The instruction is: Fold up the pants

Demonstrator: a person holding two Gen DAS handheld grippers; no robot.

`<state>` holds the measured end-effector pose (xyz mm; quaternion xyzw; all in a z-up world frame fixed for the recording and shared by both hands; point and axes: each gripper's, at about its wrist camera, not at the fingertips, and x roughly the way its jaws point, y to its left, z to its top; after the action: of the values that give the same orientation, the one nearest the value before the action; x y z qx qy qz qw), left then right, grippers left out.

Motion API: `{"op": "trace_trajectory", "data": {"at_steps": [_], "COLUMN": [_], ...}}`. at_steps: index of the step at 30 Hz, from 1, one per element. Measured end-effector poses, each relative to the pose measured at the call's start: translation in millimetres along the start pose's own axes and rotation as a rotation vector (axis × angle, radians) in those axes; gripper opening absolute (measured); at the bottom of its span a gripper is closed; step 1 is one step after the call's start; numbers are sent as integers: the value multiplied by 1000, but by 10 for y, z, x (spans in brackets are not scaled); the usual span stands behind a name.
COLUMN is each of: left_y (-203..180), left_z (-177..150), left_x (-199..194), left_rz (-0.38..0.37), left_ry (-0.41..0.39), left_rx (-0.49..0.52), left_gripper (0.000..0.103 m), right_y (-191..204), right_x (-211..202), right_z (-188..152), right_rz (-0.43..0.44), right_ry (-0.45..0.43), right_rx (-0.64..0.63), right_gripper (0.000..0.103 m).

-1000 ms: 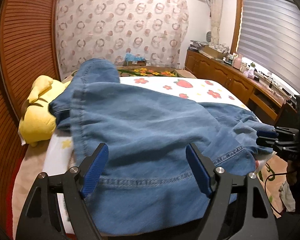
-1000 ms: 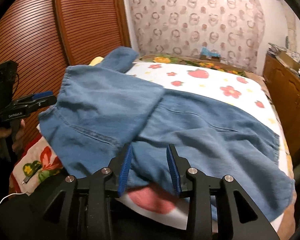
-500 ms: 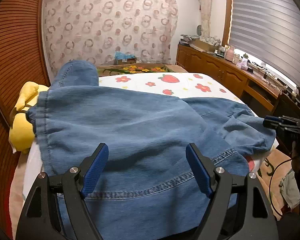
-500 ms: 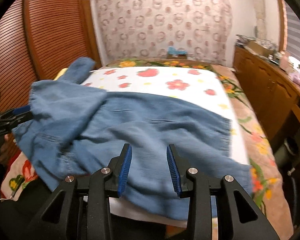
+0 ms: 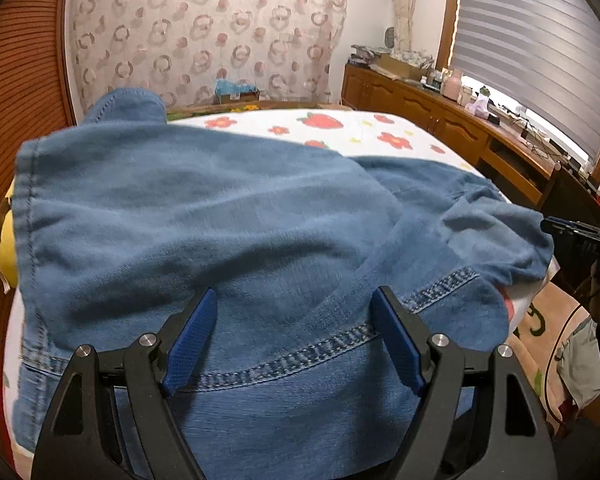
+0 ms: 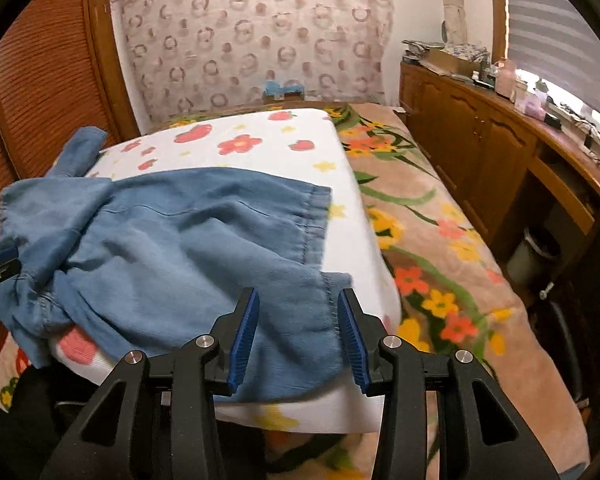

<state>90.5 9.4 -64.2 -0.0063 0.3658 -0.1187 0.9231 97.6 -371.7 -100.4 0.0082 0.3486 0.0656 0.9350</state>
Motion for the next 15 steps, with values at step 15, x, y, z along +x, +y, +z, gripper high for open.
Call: {"op": "trace_trajectory", "data": {"at_steps": [15], "left_y": [-3], "left_z": [-57], "left_x": [108], "left_rz": [7], "left_ry": [12], "left_rx": [-4], "left_gripper": [82], "right_y": [-56], "right_x": [149], "right_z": [-34], "right_rz": [-17], "right_ry": [40], "right_rx": [-3], "right_gripper": [42]}}
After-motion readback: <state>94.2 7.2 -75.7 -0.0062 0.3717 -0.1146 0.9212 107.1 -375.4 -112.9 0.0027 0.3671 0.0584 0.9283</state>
